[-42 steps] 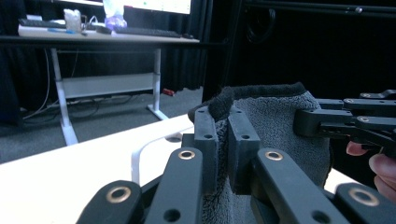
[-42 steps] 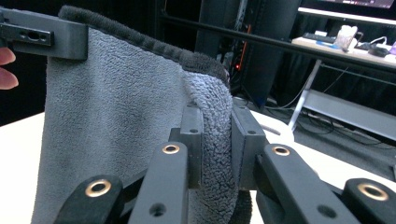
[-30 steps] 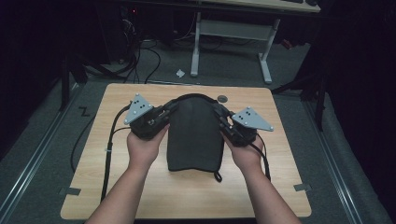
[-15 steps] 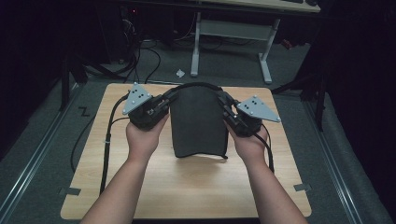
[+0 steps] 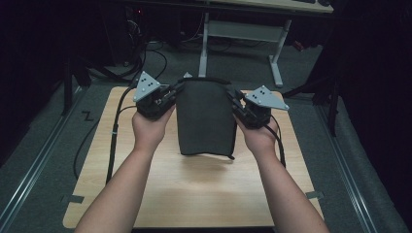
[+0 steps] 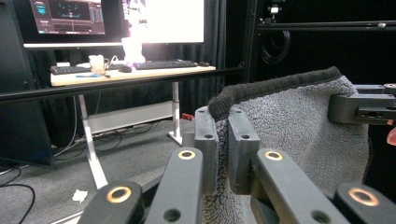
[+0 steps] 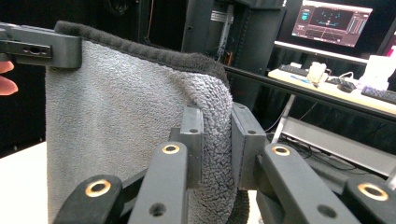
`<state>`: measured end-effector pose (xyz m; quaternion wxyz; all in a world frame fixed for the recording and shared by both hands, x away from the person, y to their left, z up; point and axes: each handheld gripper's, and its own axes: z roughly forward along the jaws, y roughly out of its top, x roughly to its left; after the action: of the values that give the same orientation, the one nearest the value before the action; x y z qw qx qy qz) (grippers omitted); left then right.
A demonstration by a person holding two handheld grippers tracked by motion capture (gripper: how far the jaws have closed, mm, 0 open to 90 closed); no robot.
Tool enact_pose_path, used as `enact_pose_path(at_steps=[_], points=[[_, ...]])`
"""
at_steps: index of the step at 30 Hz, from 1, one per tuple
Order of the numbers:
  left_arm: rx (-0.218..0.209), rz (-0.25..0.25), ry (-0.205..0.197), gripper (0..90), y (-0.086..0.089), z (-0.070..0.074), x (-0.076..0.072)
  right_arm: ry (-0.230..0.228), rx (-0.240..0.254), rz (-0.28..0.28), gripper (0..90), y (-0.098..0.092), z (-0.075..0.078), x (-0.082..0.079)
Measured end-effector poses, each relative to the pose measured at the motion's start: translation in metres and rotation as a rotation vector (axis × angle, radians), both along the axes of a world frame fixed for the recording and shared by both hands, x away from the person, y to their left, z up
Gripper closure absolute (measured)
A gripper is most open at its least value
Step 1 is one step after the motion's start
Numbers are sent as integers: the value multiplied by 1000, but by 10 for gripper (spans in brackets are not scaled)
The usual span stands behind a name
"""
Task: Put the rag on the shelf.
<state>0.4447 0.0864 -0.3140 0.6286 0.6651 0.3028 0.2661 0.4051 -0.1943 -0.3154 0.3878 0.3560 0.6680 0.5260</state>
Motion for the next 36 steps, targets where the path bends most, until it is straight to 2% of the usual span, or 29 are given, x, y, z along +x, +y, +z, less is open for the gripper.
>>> enact_pose_path(at_steps=[3,11,14,17,18,19,20,25,27,29,32,36], points=[[-2,8,-6,845,-2,3,7,9,28,5,781,-3,2,10],[27,48,-27,845,-11,6,34,17,79,7,781,-8,3,41],[45,66,-6,844,-13,1,49,28,81,7,781,-10,0,57],[58,74,9,845,-15,-5,62,41,58,3,780,-11,-6,71],[52,72,23,844,-15,-7,66,43,53,4,779,-12,-8,75],[66,67,56,845,-16,-9,73,47,43,5,777,-12,-10,79],[84,68,66,845,-17,-11,78,49,18,3,777,-13,-12,84],[113,62,80,844,-18,-19,91,67,-26,20,774,-17,-20,99],[127,50,112,848,-18,-26,98,81,-48,21,771,-18,-24,104],[137,41,165,849,-17,-36,105,102,-64,30,771,-19,-29,108],[137,37,197,849,-17,-49,107,126,-96,35,772,-18,-40,111],[125,17,244,851,-16,-64,105,161,-107,45,773,-24,-53,112]])
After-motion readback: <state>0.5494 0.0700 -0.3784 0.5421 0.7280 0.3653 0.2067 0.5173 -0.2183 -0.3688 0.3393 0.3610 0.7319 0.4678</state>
